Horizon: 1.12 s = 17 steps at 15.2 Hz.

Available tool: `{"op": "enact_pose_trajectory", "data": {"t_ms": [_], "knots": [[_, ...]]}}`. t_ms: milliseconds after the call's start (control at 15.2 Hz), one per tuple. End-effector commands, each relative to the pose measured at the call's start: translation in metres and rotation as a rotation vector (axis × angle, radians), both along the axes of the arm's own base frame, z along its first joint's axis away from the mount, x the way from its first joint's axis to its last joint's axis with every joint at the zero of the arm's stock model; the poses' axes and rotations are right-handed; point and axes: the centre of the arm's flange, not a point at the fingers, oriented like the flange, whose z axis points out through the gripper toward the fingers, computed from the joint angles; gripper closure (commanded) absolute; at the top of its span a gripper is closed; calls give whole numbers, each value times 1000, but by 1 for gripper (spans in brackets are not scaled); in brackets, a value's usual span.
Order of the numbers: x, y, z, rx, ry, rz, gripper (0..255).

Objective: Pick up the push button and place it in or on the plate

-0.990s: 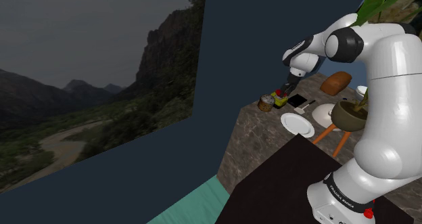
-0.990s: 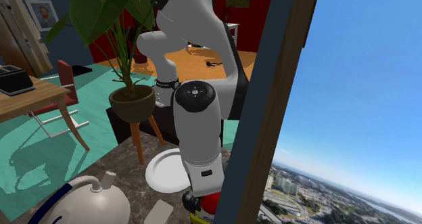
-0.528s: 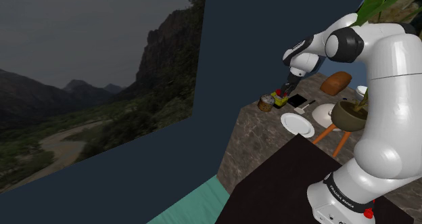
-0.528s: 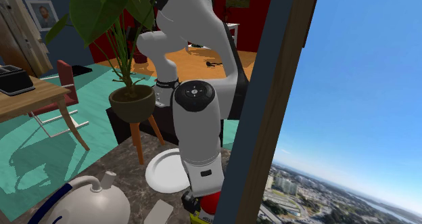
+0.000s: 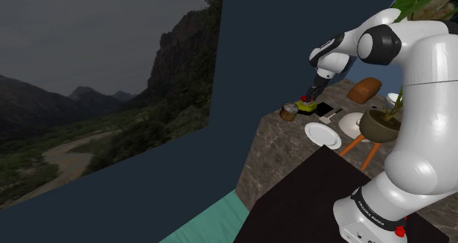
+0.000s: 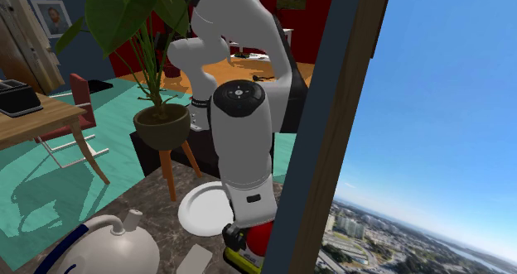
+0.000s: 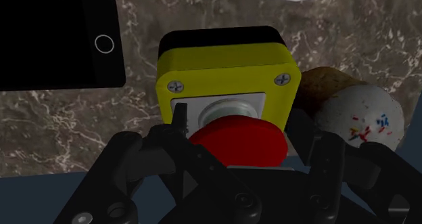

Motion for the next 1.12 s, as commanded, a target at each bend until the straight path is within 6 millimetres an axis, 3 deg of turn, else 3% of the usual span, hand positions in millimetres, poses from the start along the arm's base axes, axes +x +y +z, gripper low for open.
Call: {"op": "enact_pose_trajectory", "data": {"t_ms": [0, 594, 1056], "knots": [[0, 0, 11, 0, -1, 0, 255], [0, 0, 56, 0, 0, 0, 255], [-85, 32, 70, 0, -1, 0, 255]]}}
